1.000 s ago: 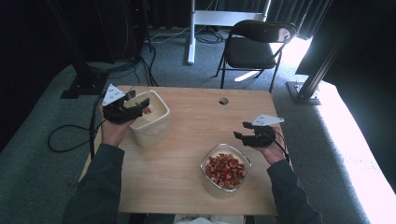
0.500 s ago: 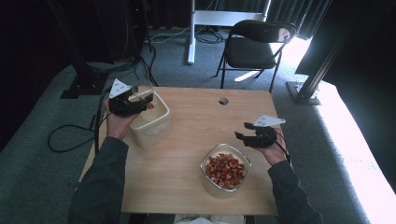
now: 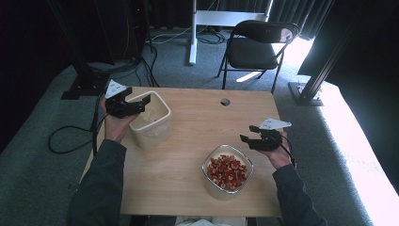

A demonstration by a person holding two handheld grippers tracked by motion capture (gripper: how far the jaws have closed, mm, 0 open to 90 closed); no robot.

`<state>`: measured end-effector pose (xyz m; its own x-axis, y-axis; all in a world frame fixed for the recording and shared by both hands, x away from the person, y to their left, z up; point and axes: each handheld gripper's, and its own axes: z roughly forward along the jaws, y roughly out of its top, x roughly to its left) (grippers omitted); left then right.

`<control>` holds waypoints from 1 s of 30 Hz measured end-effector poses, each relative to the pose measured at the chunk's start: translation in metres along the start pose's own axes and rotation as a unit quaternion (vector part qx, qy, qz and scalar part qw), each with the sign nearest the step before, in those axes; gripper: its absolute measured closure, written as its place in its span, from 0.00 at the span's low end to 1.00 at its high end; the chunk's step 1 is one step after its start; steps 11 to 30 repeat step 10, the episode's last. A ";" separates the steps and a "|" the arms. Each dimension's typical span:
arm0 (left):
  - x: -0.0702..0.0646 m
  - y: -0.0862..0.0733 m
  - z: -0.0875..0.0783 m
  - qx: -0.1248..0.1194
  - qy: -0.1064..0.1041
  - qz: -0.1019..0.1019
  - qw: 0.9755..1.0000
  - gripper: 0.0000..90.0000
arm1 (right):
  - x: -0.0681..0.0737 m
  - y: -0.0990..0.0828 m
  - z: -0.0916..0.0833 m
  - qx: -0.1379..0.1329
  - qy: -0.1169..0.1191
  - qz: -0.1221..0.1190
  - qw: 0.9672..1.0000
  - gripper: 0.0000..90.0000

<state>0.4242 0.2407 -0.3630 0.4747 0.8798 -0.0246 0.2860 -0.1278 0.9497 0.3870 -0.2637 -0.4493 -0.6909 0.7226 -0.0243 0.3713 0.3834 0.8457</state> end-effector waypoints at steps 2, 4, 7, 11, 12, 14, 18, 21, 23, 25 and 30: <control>0.001 -0.002 -0.003 0.002 -0.005 0.001 1.000 0.19 | -0.001 -0.002 0.000 0.005 -0.003 0.004 1.000 0.42; 0.002 -0.005 -0.008 0.002 -0.010 -0.002 1.000 0.19 | -0.002 -0.005 0.001 0.007 -0.004 0.008 1.000 0.42; 0.001 -0.008 -0.013 0.003 -0.016 0.001 1.000 0.20 | -0.003 -0.008 0.001 0.009 -0.007 0.014 1.000 0.42; -0.004 -0.014 -0.025 0.002 -0.028 0.006 1.000 0.21 | -0.004 -0.011 0.002 0.013 -0.012 0.020 1.000 0.42; -0.004 -0.014 -0.025 0.002 -0.028 0.006 1.000 0.21 | -0.004 -0.011 0.002 0.013 -0.012 0.020 1.000 0.42; -0.004 -0.014 -0.025 0.002 -0.028 0.006 1.000 0.21 | -0.004 -0.011 0.002 0.013 -0.012 0.020 1.000 0.42; -0.004 -0.014 -0.025 0.002 -0.028 0.006 1.000 0.21 | -0.004 -0.011 0.002 0.013 -0.012 0.020 1.000 0.42; -0.004 -0.014 -0.025 0.002 -0.028 0.006 1.000 0.21 | -0.004 -0.011 0.002 0.013 -0.012 0.020 1.000 0.42; -0.004 -0.014 -0.025 0.002 -0.028 0.006 1.000 0.21 | -0.004 -0.011 0.002 0.013 -0.012 0.020 1.000 0.42; -0.004 -0.014 -0.025 0.002 -0.028 0.006 1.000 0.21 | -0.004 -0.011 0.002 0.013 -0.012 0.020 1.000 0.42; -0.004 -0.014 -0.025 0.002 -0.028 0.006 1.000 0.21 | -0.004 -0.011 0.002 0.013 -0.012 0.020 1.000 0.42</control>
